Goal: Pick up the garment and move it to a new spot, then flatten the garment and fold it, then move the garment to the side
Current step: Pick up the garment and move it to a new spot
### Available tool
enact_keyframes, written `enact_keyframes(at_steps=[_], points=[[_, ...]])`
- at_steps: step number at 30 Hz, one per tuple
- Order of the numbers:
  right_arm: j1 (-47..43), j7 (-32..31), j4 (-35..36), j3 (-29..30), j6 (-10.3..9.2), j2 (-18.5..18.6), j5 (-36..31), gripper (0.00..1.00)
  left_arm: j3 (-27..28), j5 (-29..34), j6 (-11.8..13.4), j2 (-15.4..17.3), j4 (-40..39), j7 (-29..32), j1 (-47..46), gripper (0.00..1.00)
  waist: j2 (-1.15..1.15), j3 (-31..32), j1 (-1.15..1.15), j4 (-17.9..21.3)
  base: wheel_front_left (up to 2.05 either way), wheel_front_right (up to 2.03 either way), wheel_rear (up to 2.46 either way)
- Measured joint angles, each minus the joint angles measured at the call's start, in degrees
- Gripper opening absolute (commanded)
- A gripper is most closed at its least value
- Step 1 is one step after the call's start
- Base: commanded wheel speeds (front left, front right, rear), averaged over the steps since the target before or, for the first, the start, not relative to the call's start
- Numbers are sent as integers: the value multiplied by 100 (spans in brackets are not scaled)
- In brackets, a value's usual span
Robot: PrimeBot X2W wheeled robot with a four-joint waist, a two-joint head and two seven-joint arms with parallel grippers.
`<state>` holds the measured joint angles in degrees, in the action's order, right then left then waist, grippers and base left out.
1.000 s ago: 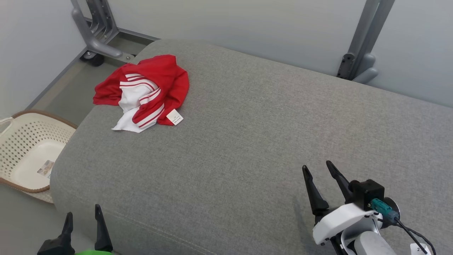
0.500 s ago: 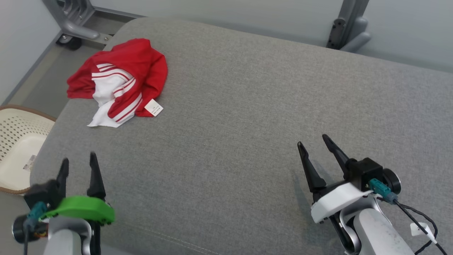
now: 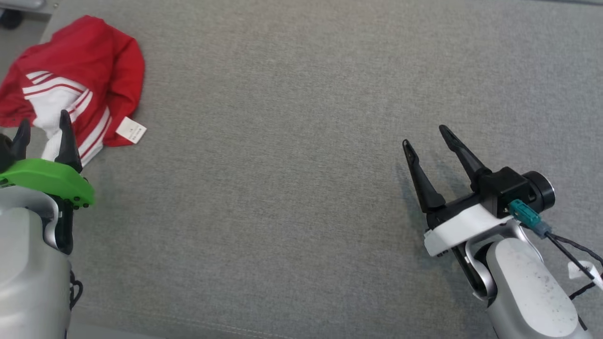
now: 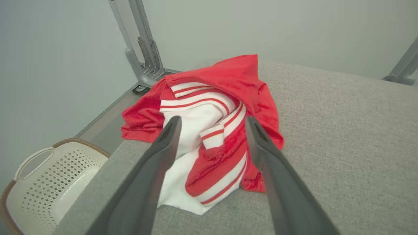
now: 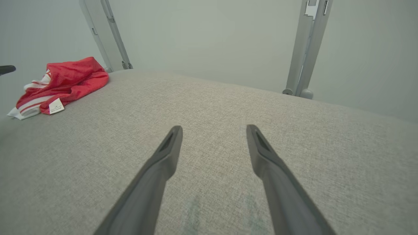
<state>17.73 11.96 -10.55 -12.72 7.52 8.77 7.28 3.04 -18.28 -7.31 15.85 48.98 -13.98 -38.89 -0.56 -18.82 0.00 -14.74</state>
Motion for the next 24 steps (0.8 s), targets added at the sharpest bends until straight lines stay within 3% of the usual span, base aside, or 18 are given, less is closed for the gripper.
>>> enact_keyframes(at_steps=[7,12,13,14,24], points=[[53,-89,361,121,0,124,-69,100,-458,-318,-9,413,847,437,-587,100,0,-541,0,403,0,0,0],[70,-137,552,162,0,170,-77,100,-442,-422,-4,500,1499,662,-881,100,0,-831,1,666,0,0,0],[70,-141,568,175,0,167,-85,100,-441,-432,1,501,1590,676,-930,72,0,-871,0,716,0,0,0],[70,-155,580,203,0,146,-86,100,-450,-432,14,527,1697,598,-1023,0,0,-936,0,805,0,0,0],[4,78,141,285,0,-111,8,100,-833,-287,16,490,1713,44,-1143,0,0,-716,0,931,0,0,0]])
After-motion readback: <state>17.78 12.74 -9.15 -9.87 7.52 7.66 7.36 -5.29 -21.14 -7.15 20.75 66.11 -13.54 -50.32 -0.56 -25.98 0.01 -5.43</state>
